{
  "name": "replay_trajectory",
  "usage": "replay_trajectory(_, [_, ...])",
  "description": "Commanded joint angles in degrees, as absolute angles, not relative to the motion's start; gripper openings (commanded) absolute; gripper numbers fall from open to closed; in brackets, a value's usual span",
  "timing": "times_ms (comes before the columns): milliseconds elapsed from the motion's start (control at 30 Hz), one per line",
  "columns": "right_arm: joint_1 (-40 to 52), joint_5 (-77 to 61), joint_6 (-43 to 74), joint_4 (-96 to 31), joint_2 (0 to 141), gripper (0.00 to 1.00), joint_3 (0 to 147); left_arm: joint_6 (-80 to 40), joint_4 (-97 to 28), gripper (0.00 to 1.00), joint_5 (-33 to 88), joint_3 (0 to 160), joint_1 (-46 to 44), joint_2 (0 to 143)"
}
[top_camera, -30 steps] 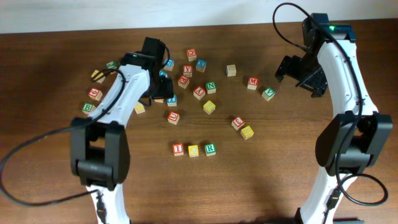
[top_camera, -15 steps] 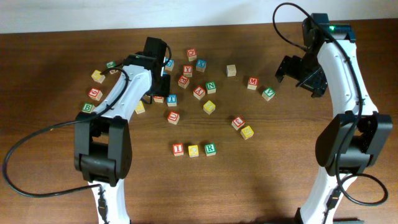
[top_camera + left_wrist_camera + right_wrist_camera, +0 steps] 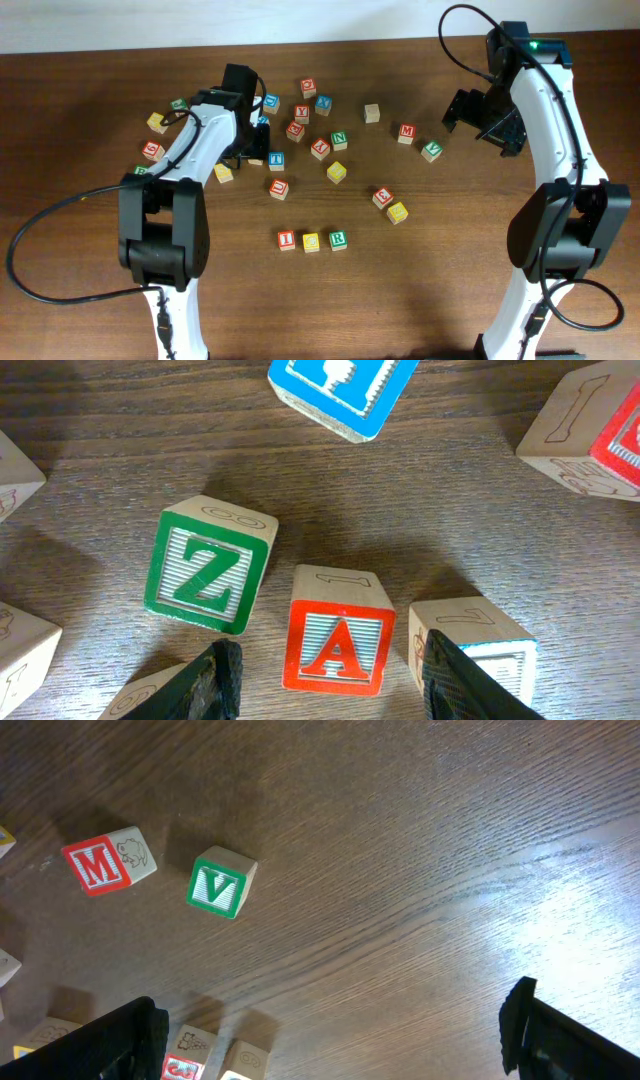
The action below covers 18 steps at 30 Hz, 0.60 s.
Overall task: Spell out ICRA
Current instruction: 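Swing the left gripper into the pile over the red A block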
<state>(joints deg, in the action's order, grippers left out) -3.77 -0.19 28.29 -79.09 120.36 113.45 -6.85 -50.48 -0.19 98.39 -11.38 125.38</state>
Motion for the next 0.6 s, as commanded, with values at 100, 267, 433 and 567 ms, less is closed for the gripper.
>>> replay_trajectory(100, [-3.9, 0.3, 28.4, -79.1, 118.1, 0.98, 114.2, -5.9, -51.5, 0.49, 0.7, 98.2, -11.0, 125.8])
replay_trajectory(267, [-3.9, 0.3, 28.4, -79.1, 118.1, 0.98, 114.2, -5.9, -52.9, 0.50, 0.7, 98.2, -11.1, 125.8])
replay_trajectory(433, [-3.9, 0.3, 28.4, -79.1, 118.1, 0.98, 114.2, -3.3, -51.2, 0.49, 1.3, 97.2, -11.0, 125.8])
replay_trajectory(567, [-3.9, 0.3, 28.4, -79.1, 118.1, 0.98, 114.2, -2.9, -50.5, 0.47, 1.3, 96.9, -11.1, 125.8])
